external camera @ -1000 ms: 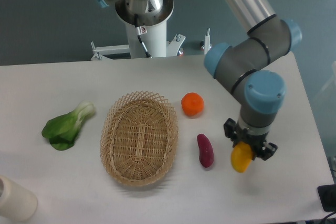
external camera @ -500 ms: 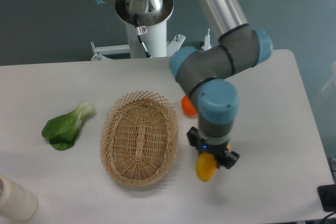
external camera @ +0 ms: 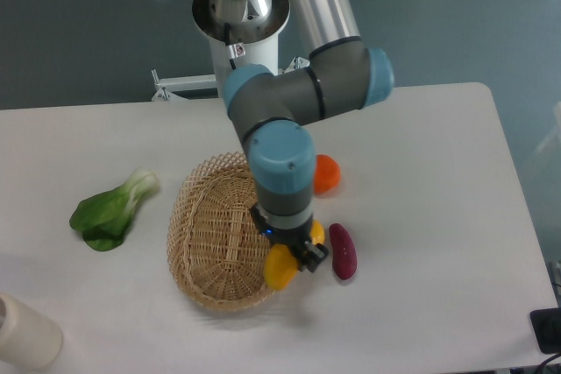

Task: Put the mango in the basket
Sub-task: 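Carry the held yellow mango over and lower it into the wicker basket, then open the gripper to release the mango inside the basket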

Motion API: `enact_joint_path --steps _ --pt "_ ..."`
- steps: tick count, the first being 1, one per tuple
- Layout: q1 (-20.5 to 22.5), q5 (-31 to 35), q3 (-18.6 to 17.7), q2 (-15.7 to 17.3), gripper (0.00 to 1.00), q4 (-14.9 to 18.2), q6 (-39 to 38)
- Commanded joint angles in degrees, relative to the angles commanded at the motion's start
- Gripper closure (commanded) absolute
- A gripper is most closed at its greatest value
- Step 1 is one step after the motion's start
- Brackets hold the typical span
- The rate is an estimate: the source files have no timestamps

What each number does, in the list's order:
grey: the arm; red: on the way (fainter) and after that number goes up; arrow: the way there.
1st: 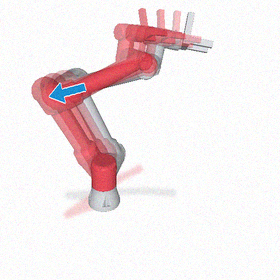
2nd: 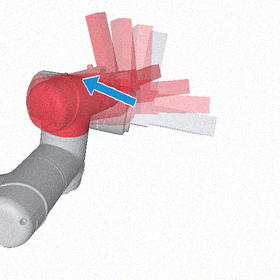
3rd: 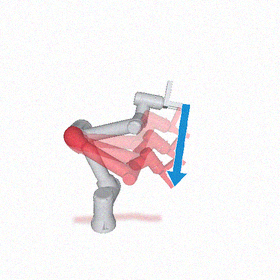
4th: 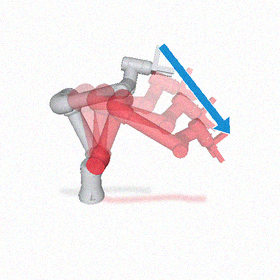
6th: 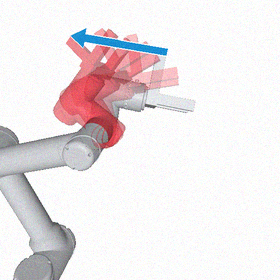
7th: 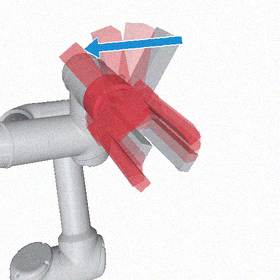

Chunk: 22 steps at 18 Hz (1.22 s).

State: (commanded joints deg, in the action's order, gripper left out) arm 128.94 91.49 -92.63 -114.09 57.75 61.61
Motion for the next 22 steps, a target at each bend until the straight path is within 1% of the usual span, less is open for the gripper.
enact_joint_path --steps 4,7,9,10,12,14,15,16,17,20,22 --pt "-2.6 0.2 -2.5 0.2 0.57 -2.4 0.0" --pt "-4.0 0.6 -3.2 -0.2 0.56 -2.5 0.0" --pt "-4.3 0.5 -3.4 -0.1 0.53 -2.4 0.1" --pt "-4.6 0.5 -4.1 0.0 0.5 -2.4 0.2" --pt "-5.1 0.6 -5.5 0.1 0.33 -2.5 0.9" --pt "-5.1 0.6 -5.5 0.0 0.22 -2.5 0.7" --pt "-5.1 0.6 -5.4 0.1 0.14 -2.5 0.7" --pt "-5.0 0.6 -5.5 0.2 0.01 -2.5 0.8" --pt "-4.9 0.5 -5.4 0.3 0.0 -2.5 0.7" --pt "-4.1 0.4 -5.5 0.7 0.0 -2.4 0.8" --pt "-1.9 0.4 -5.2 1.1 0.0 -2.2 1.0"
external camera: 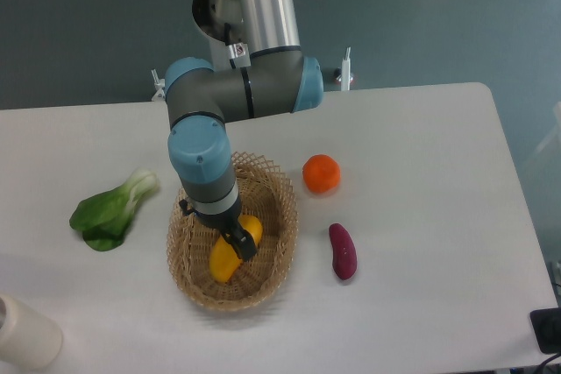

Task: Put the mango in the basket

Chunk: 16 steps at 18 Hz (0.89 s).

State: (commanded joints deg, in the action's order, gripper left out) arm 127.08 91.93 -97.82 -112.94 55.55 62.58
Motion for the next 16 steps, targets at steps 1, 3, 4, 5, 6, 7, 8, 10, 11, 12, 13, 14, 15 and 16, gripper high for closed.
enact_joint_path --steps 1,3,4,5,6,7,8,10,11,12,13,14,15,16 --pt "1.3 -0.2 0.3 0.3 0.0 0.1 0.0" --pt "4.7 -0.3 1.5 1.5 0.0 0.2 0.3" --pt "5.8 -0.4 2.4 1.2 0.0 0.2 0.3" --pt "8.2 -0.3 3.9 0.8 0.0 0.5 1.0" --pt "9.4 -0.3 5.1 0.2 0.0 0.5 2.7" --pt "10.4 -0.4 7.0 -1.2 0.0 0.5 4.5" --pt "11.4 0.2 10.4 -3.4 0.0 1.0 5.4" --pt "12.7 0.2 14.0 -6.0 0.0 1.2 5.5" --pt "13.6 0.2 16.6 -8.0 0.0 1.1 5.6" --pt "14.3 0.2 18.5 -9.3 0.0 1.2 5.7" --pt "15.5 0.1 20.7 -10.5 0.0 1.2 6.0" --pt "16.1 0.0 21.4 -11.0 0.0 1.2 6.6" --pt "17.2 0.0 21.5 -11.1 0.0 1.2 8.0" --pt "18.6 -0.1 21.5 -11.1 0.0 1.2 9.7"
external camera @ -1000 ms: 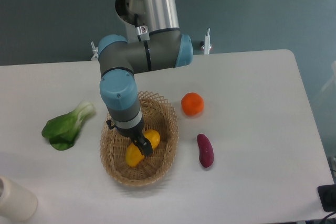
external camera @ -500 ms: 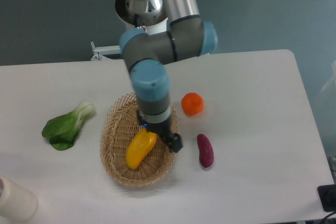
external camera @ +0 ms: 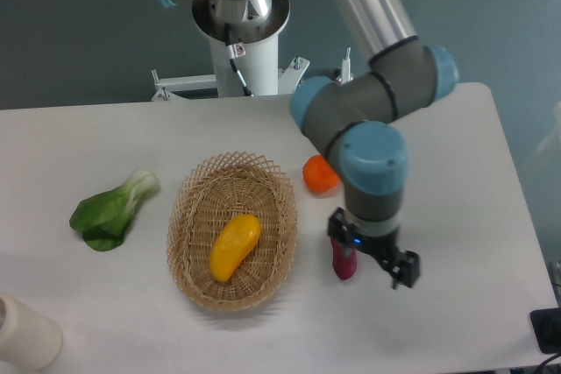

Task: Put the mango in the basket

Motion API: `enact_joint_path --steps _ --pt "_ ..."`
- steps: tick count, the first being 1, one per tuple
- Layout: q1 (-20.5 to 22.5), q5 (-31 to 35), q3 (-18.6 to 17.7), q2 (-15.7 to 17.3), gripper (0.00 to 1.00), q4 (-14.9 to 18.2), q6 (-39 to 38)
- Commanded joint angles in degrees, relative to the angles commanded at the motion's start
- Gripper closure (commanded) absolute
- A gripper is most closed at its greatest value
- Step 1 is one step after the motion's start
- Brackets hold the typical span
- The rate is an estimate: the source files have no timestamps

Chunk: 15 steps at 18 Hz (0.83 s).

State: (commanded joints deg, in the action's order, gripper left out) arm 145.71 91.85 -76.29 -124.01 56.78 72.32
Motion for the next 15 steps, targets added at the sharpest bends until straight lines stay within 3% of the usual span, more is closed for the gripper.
enact_joint_path --steps 7,15 --pt "7.0 -0.2 -0.6 0.2 0.0 1.6 14.1" --pt "8.5 -0.3 -1.0 0.4 0.0 2.5 16.7"
